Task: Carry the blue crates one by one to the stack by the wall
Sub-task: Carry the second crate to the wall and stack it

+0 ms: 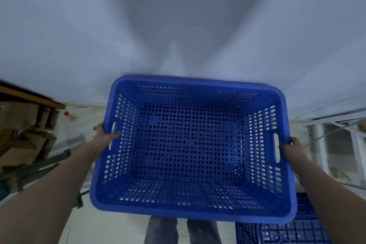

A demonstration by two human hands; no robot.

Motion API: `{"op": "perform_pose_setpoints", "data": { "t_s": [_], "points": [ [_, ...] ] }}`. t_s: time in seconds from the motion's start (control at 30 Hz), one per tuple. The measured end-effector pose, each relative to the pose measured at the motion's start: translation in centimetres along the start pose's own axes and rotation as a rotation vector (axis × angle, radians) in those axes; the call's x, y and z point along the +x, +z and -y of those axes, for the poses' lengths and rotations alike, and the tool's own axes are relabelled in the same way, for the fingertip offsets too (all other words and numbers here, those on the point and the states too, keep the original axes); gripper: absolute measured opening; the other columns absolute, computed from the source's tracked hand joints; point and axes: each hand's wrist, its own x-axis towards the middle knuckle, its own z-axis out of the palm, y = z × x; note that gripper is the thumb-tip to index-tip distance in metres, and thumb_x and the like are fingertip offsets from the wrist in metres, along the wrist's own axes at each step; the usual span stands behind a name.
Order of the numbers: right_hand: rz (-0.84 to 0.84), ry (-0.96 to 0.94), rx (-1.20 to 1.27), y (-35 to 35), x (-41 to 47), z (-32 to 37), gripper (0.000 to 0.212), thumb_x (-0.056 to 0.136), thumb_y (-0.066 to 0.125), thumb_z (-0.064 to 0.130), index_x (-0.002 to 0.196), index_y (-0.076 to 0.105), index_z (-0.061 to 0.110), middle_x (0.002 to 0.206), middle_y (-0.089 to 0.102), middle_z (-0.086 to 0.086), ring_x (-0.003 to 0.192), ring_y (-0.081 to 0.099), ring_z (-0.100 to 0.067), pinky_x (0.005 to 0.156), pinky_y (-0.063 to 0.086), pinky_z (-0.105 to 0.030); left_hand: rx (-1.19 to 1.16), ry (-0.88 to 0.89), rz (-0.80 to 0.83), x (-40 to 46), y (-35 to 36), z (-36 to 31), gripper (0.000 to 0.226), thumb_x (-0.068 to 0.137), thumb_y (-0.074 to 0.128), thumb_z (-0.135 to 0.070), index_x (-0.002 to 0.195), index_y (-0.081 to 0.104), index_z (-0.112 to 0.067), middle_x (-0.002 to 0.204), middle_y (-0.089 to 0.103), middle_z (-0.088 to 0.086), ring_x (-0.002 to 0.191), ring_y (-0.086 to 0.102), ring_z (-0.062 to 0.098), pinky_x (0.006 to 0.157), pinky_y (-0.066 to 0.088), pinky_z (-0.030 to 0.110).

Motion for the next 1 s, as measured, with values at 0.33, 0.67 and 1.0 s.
{"op": "perform_pose_setpoints", "data": {
  "t_s": [0.33,0.67,1.0],
  "points": [
    [0.048,-0.061,0.095,0.5,1.4,-0.9,0.04,0.093,0.044,-0.005,0.132,0.043,0.006,0.109,0.05,-0.015,0.097,0.051,-0.035,0.096,0.043,-0.06,-0.04,0.103,-0.053,1.3,0.6,0.9,0.063,0.094,0.055,-0.014,0.145,0.021,-0.025,0.143,0.041,0.015,0.112,0.054,0.04,0.092,0.047,0.057],
    [-0.039,-0.129,-0.068,0.9,-0.2,-1.7,0.047,0.093,0.046,0.006,0.139,0.037,0.011,0.128,0.05,-0.025,0.103,0.051,-0.037,0.096,0.045,-0.055,0.024,0.118,-0.063,1.0,0.4,1.4,0.065,0.093,0.056,-0.015,0.145,0.022,-0.03,0.142,0.042,0.016,0.118,0.052,0.047,0.091,0.046,0.06],
    [0.16,-0.226,-0.86,-0.7,-11.1,-4.9,0.068,0.097,0.042,0.025,0.15,0.006,0.003,0.157,0.014,-0.014,0.143,0.019,-0.031,0.115,0.026,-0.04,0.776,0.2,-0.073,-6.3,1.4,1.7,0.076,0.093,0.053,-0.021,0.153,0.008,-0.008,0.154,0.02,0.022,0.131,0.039,0.042,0.103,0.042,0.047]
  ]
}}
